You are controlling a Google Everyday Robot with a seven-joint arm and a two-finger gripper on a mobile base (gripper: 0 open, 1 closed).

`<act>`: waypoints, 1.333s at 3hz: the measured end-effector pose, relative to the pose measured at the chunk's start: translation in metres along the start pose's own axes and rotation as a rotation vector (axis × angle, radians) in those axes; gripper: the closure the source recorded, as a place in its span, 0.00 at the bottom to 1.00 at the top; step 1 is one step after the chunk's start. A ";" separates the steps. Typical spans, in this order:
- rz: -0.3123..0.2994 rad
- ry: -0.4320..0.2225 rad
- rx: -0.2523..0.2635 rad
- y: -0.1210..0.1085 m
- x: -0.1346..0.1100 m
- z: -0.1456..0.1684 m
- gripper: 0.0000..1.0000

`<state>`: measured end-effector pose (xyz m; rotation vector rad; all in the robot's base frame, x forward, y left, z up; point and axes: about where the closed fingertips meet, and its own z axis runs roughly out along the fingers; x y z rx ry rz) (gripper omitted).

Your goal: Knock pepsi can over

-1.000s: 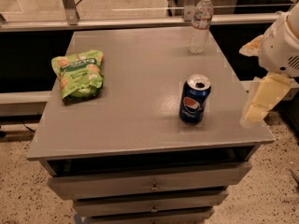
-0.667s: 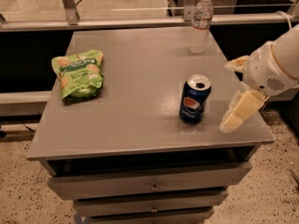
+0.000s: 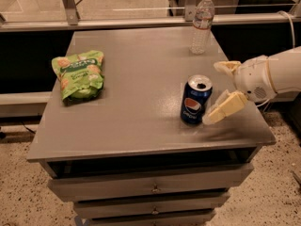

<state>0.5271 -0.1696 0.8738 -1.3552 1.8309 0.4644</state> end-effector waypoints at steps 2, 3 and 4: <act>0.029 -0.299 -0.118 0.014 -0.096 0.061 0.00; 0.007 -0.408 -0.147 0.017 -0.147 0.082 0.00; 0.017 -0.431 -0.142 0.014 -0.153 0.085 0.00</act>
Offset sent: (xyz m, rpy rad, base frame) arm 0.0312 0.1506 0.0477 0.4238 -0.0179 0.1676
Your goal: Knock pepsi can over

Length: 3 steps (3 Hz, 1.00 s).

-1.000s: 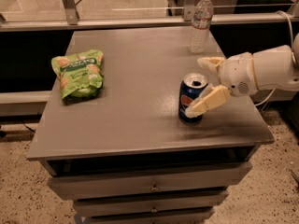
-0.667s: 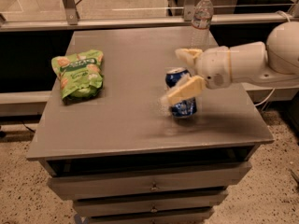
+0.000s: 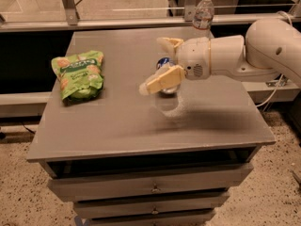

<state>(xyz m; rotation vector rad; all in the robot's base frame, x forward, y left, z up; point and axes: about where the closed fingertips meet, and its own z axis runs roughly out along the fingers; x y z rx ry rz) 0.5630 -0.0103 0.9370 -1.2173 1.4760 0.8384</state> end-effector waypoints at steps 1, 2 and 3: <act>-0.002 0.034 0.031 -0.007 0.012 -0.024 0.00; -0.020 0.114 0.088 -0.019 0.033 -0.075 0.00; -0.013 0.185 0.170 -0.034 0.051 -0.134 0.00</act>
Offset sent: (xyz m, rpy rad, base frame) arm -0.0027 -0.1701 -0.0184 -0.2303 -0.0294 -0.1789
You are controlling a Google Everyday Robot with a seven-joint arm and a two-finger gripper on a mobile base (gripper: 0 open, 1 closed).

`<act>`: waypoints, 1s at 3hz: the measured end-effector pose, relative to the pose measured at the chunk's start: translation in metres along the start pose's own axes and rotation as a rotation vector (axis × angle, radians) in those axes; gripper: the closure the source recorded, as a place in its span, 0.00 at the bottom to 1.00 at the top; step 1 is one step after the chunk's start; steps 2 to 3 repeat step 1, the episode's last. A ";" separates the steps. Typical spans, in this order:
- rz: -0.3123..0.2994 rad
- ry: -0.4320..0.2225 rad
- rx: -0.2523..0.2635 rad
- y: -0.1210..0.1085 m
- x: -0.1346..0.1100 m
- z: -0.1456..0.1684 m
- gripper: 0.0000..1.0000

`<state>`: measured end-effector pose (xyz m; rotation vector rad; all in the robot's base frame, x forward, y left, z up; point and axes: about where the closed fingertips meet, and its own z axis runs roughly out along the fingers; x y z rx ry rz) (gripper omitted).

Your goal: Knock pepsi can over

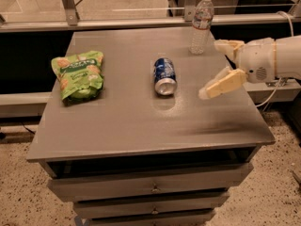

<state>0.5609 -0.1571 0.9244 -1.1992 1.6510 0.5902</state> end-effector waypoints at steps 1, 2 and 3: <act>0.001 0.010 0.013 -0.004 0.004 -0.007 0.00; 0.001 0.010 0.013 -0.004 0.004 -0.007 0.00; 0.001 0.010 0.013 -0.004 0.004 -0.007 0.00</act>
Offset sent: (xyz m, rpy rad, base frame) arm 0.0000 0.0000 0.0000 0.0000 0.0000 0.0000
